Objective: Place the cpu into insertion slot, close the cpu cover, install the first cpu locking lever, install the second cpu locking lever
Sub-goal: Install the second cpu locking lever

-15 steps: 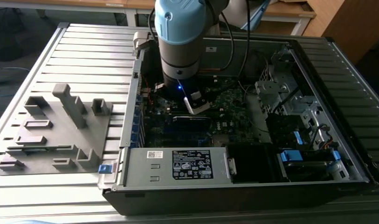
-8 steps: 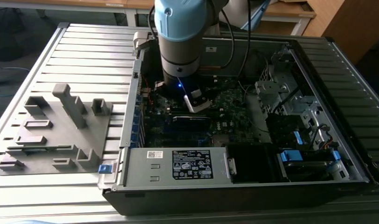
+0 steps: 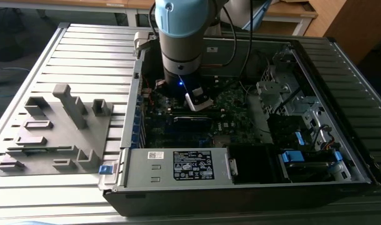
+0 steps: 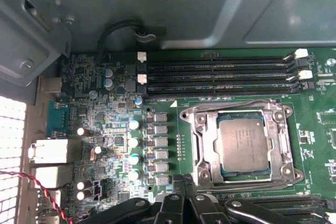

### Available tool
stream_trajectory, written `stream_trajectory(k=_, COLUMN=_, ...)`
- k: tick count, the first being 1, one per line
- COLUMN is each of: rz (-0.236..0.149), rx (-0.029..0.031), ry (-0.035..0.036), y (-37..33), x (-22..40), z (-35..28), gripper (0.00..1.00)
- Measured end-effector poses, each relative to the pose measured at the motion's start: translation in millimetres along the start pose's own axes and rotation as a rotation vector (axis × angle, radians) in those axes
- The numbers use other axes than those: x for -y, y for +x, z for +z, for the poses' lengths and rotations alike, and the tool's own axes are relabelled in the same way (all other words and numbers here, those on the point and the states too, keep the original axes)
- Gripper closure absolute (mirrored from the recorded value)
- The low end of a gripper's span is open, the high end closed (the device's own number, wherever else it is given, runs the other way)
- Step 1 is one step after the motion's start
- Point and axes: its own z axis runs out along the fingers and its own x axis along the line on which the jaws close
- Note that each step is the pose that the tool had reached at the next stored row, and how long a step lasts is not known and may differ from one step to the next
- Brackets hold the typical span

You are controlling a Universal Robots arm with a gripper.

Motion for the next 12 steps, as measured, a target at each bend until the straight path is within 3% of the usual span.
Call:
stream_trajectory(k=2, rz=0.000, rx=-0.0003, ry=-0.0044, y=0.0, x=0.1, z=0.0, gripper=0.89)
stream_trajectory(k=7, rz=0.002, rx=-0.0018, ry=-0.0333, y=0.4, x=0.9, z=3.6, gripper=0.89)
stream_trajectory(k=12, rz=0.002, rx=-0.0024, ry=-0.0437, y=0.6, x=2.2, z=8.8, gripper=0.89)
